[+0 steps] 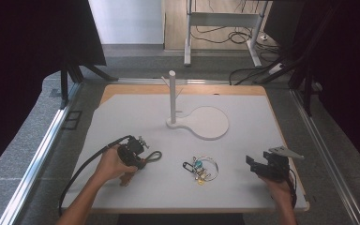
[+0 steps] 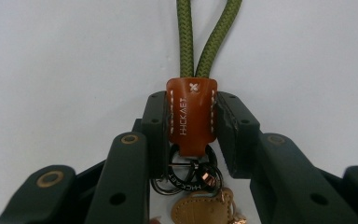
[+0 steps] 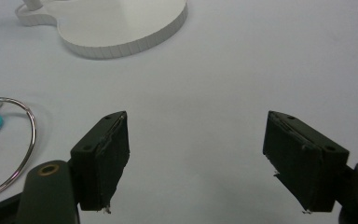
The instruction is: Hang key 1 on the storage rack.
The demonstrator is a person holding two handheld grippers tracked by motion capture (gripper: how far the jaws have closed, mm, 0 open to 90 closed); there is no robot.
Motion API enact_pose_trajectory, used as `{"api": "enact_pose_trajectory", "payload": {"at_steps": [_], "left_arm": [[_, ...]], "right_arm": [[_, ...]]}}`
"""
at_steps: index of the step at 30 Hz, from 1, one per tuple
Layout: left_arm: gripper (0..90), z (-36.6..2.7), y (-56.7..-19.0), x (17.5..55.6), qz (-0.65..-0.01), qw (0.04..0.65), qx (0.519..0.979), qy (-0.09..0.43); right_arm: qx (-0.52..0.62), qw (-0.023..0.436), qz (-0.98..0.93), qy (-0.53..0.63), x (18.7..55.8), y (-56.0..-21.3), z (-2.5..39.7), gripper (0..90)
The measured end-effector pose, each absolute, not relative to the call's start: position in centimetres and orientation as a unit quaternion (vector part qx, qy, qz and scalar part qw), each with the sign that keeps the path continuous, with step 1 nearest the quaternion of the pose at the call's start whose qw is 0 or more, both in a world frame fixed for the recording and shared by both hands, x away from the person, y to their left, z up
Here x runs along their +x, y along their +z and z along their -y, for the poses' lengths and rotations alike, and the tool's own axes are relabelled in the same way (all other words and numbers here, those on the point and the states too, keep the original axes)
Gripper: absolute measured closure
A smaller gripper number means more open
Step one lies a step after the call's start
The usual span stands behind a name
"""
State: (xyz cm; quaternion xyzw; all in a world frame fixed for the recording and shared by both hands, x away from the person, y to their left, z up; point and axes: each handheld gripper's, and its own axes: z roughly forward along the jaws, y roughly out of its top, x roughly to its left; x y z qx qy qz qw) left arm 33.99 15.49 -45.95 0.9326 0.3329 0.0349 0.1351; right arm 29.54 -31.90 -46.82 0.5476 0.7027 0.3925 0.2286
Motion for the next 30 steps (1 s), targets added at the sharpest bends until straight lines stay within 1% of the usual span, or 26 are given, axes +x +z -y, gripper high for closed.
{"api": "enact_pose_trajectory", "payload": {"at_steps": [1, 3, 4, 5, 6, 8, 10, 11, 16, 22, 23, 30], "left_arm": [[67.2, -15.5, -45.9, 34.0, -0.333, 0.135, 0.933, 0.035], [67.3, -16.2, -45.4, 34.0, -0.334, 0.163, 0.928, 0.012], [67.3, -16.2, -45.4, 34.0, -0.334, 0.163, 0.928, 0.012], [67.3, -16.9, -44.8, 34.1, -0.339, 0.187, 0.922, -0.011], [67.3, -16.9, -44.8, 34.1, -0.339, 0.187, 0.922, -0.011], [67.3, -17.4, -44.2, 34.2, -0.344, 0.207, 0.916, -0.025], [67.3, -18.3, -43.3, 34.3, -0.339, 0.243, 0.908, -0.041], [67.3, -18.3, -43.3, 34.3, -0.339, 0.243, 0.908, -0.041], [67.2, -19.4, -42.3, 34.4, -0.337, 0.300, 0.891, -0.046], [67.2, -20.5, -41.2, 34.9, -0.347, 0.334, 0.875, -0.046], [67.2, -20.8, -40.8, 35.2, -0.349, 0.347, 0.869, -0.049], [67.2, -21.3, -39.5, 36.1, -0.353, 0.363, 0.861, -0.042]], "right_arm": [[0.548, 0.229, -0.703, 0.392, 29.5, -46.8, 31.9, 22.9], [0.550, 0.230, -0.701, 0.392, 29.5, -46.8, 32.1, 23.3], [0.550, 0.230, -0.701, 0.392, 29.5, -46.8, 32.1, 23.3], [0.554, 0.230, -0.698, 0.391, 29.5, -46.8, 32.3, 23.6], [0.554, 0.230, -0.698, 0.391, 29.5, -46.8, 32.3, 23.6], [0.557, 0.231, -0.696, 0.391, 29.5, -46.9, 32.3, 24.0], [0.554, 0.229, -0.699, 0.389, 29.5, -46.9, 32.1, 24.1], [0.553, 0.228, -0.701, 0.389, 29.5, -46.9, 32.0, 24.1], [0.552, 0.227, -0.702, 0.389, 29.5, -47.0, 31.8, 24.2], [0.553, 0.228, -0.700, 0.389, 29.4, -47.1, 31.9, 24.4], [0.553, 0.229, -0.700, 0.389, 29.5, -47.1, 31.9, 24.7], [0.550, 0.228, -0.702, 0.391, 29.6, -47.0, 32.0, 25.1]]}}
